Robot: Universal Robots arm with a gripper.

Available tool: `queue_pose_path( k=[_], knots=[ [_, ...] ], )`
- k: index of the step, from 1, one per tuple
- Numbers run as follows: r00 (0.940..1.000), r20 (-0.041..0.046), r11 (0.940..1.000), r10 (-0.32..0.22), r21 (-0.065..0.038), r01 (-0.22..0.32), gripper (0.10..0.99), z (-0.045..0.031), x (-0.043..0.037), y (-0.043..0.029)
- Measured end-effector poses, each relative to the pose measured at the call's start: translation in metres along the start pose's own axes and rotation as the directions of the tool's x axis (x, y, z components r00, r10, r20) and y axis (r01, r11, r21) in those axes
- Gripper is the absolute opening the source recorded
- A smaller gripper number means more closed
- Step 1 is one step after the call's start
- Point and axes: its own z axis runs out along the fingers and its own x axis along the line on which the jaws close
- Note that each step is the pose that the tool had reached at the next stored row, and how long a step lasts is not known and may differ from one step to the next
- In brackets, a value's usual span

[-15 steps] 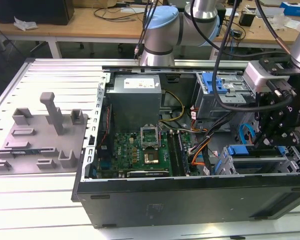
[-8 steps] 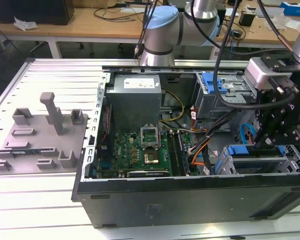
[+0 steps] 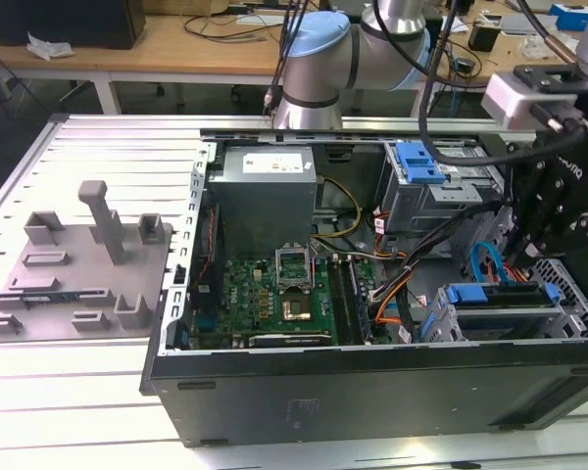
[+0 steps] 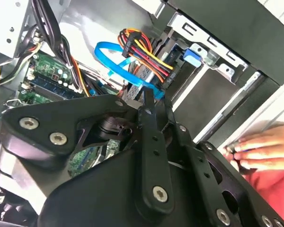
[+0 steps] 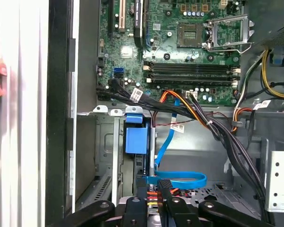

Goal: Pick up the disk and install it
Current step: 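Insert the second disk wire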

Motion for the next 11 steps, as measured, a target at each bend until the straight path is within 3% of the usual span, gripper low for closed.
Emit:
queue_pose_path(
  k=[2,3,5,11],
  knots=[
    [0.9993,-0.0363,1.0000,-0.001,-0.001,0.001,0.106,-0.0033,-0.0075,0.0025],
    [0.9991,-0.0424,1.0000,-0.001,-0.001,0.001,0.106,-0.0037,-0.0086,0.0029],
    [0.9989,-0.0470,1.0000,-0.001,-0.001,0.001,0.106,-0.0039,-0.0089,0.0035],
    [0.9989,-0.0468,1.0000,-0.001,-0.001,0.001,0.106,-0.0039,-0.0090,0.0039]
  ],
)
